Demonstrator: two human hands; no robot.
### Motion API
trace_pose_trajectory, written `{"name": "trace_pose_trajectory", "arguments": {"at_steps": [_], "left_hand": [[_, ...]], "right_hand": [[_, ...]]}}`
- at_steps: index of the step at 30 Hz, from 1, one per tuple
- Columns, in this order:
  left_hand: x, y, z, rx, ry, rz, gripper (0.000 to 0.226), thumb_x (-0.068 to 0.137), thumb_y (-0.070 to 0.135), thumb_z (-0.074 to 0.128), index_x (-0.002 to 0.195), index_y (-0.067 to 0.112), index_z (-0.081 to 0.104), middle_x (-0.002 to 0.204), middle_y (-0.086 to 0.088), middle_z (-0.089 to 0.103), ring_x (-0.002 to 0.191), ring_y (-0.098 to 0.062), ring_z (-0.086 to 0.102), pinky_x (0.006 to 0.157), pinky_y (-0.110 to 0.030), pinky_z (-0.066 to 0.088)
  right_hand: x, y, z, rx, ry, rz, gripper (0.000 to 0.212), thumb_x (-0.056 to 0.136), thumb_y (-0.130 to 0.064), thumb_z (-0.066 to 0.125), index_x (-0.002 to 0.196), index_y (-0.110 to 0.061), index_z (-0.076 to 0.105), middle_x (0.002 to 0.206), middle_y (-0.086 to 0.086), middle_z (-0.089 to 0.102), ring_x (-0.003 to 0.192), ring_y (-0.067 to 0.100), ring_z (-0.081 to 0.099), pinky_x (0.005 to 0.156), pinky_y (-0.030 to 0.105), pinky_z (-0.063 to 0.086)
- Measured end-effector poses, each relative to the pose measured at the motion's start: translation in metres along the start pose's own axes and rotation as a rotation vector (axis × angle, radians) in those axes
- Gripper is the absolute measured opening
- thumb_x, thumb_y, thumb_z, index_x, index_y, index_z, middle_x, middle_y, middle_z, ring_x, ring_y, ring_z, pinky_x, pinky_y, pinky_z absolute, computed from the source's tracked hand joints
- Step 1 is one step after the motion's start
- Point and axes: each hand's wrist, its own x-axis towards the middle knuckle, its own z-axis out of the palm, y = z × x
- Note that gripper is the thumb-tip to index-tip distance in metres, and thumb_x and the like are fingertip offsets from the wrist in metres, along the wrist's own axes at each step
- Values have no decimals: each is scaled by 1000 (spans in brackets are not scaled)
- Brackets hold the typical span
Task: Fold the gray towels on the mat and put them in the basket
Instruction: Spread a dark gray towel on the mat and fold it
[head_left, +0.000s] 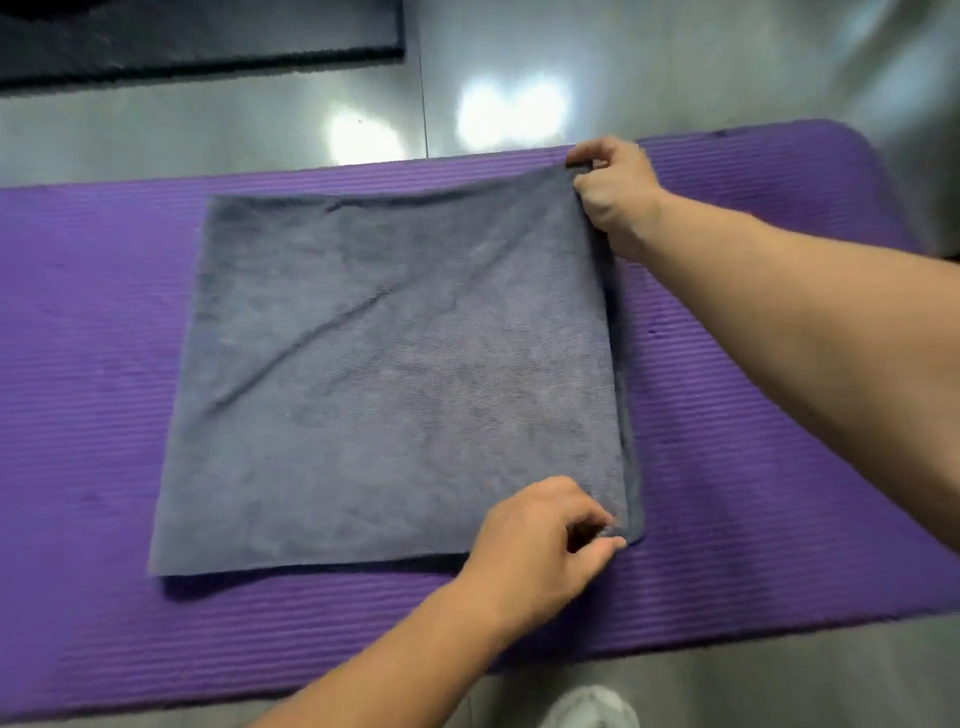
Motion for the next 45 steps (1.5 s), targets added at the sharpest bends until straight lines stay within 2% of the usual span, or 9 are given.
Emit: {"name": "trace_pose_trajectory", "arguments": {"at_steps": [5, 12, 16, 22, 25, 29, 34, 37, 45], "left_hand": [[11, 5, 16, 101, -20, 61, 25, 90, 49, 58, 95, 29, 70, 88, 13, 56, 88, -8, 57, 73, -28, 50], [22, 10, 30, 175, 18, 133, 25, 91, 48, 56, 91, 27, 69, 87, 10, 58, 83, -14, 59, 67, -31, 52], [28, 7, 39, 180, -14, 144, 24, 93, 46, 56, 94, 25, 68, 91, 8, 58, 86, -16, 59, 69, -35, 53], [36, 3, 34, 120, -115, 83, 30, 97, 49, 55, 115, 27, 64, 108, 6, 61, 102, -18, 59, 87, -38, 52], [60, -22, -22, 142, 174, 199, 26, 95, 32, 56, 111, 15, 68, 106, -4, 66, 97, -23, 63, 86, -39, 54], [117, -106, -167, 473, 461, -74, 47, 87, 30, 50, 128, 10, 64, 134, -13, 59, 123, -35, 56, 105, -51, 46], [142, -169, -295, 860, 227, -309, 66, 88, 33, 65, 148, 17, 44, 149, -12, 48, 138, -34, 42, 112, -51, 28], [147, -176, -333, 889, 161, -353, 73, 84, 42, 70, 149, 24, 44, 145, -13, 51, 137, -34, 42, 111, -49, 27], [161, -171, -348, 758, 172, -190, 37, 79, 38, 84, 110, 27, 67, 104, -1, 71, 109, -29, 62, 91, -41, 32]], "right_hand": [[3, 31, -13, -52, 100, 40, 45, 81, 12, 36, 90, -22, 64, 97, 1, 63, 98, 21, 62, 74, 26, 54], [9, 39, -11, -108, 185, -56, 45, 82, 11, 35, 79, -25, 62, 86, -9, 64, 84, 6, 59, 67, 4, 43], [13, 47, -16, -246, 208, -135, 44, 81, 6, 35, 83, -28, 62, 106, 1, 67, 94, 12, 61, 82, 19, 48], [10, 59, -24, -350, 182, -122, 35, 89, -2, 40, 97, -26, 65, 120, 4, 62, 98, 12, 57, 87, 19, 43], [9, 65, -28, -336, 146, -176, 20, 90, -20, 54, 105, -26, 66, 115, 2, 66, 102, 14, 62, 94, 24, 48], [4, 65, -30, -234, 163, -169, 25, 91, -17, 61, 115, -21, 68, 103, -9, 64, 96, 7, 59, 91, 17, 45], [3, 68, -25, -293, 195, -141, 21, 92, -9, 57, 100, -20, 74, 92, -7, 68, 87, 8, 61, 77, 10, 42], [4, 61, -26, -318, 193, -125, 25, 93, -6, 55, 101, -17, 76, 94, -6, 69, 92, 7, 62, 84, 13, 41], [5, 62, -27, -349, 207, -121, 26, 94, -6, 52, 103, -17, 74, 100, -7, 69, 98, 9, 62, 95, 21, 44]]}}
